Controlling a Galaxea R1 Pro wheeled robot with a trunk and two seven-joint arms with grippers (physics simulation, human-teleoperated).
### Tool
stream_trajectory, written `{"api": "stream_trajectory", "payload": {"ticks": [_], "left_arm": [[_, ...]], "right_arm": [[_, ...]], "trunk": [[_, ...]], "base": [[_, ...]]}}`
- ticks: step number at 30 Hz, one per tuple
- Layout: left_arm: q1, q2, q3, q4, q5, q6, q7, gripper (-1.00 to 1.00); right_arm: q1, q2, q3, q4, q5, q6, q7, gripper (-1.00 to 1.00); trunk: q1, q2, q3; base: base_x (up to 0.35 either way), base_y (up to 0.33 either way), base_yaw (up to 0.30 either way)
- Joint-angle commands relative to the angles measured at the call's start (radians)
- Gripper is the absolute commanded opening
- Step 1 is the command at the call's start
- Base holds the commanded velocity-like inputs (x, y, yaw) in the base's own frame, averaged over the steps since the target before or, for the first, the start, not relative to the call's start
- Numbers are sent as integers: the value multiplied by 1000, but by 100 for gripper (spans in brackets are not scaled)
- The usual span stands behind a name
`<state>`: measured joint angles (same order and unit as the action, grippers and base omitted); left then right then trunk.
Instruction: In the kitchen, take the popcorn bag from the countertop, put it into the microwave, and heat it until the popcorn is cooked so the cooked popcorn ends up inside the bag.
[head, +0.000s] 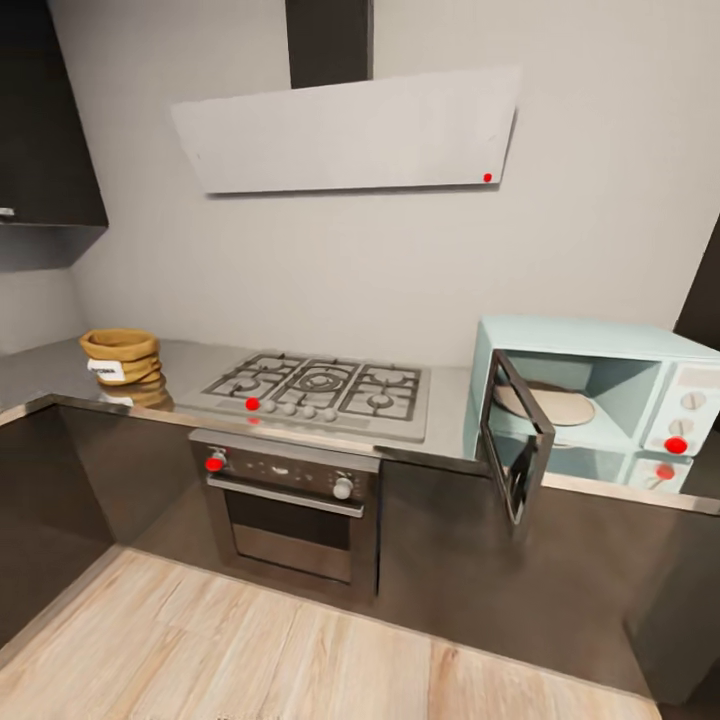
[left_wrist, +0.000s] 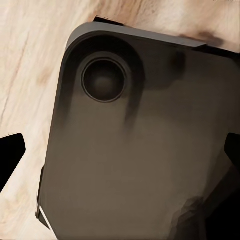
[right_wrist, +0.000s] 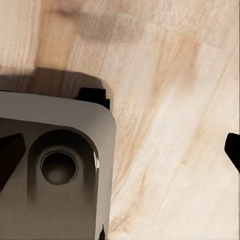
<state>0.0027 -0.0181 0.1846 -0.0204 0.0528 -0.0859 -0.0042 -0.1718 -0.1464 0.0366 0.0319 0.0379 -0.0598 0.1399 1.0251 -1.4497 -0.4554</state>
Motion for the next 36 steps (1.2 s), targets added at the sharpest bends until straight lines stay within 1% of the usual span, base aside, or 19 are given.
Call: {"api": "stream_trajectory", "payload": {"ticks": [1,4,8,12,17,24,30,36], "left_arm": [[0,0,3,-1,6,-2,0,100],[0,0,3,-1,6,-2,0,100],[0,0,3,-1,6,-2,0,100],[0,1,5,-1,6,-2,0,100],[0,0,6,-1,6,-2,0,100],[0,0,5,-1,6,-2,0,100],[0,0,6,-1,6,-2,0,100],[0,0,6,-1,6,-2,0,100]], "right_arm": [[-2,4,3,3,4,-7,-1,100],[-2,14,3,3,4,-13,-7,100],[-2,16,3,3,4,-17,-11,100],[-2,16,3,3,4,-17,-11,100],[16,15,3,3,5,-23,-11,100],[19,14,3,3,5,-26,-11,100],[19,13,3,3,5,-30,-11,100],[20,14,3,3,11,-35,-11,100]], "trunk": [[0,0,0],[0,0,1],[0,0,3],[0,0,5],[0,0,8],[0,0,11],[0,0,12],[0,0,12]], "base": [[0,0,266],[0,0,266],[0,0,266],[0,0,266],[0,0,266],[0,0,247],[0,0,78],[0,0,241]]}}
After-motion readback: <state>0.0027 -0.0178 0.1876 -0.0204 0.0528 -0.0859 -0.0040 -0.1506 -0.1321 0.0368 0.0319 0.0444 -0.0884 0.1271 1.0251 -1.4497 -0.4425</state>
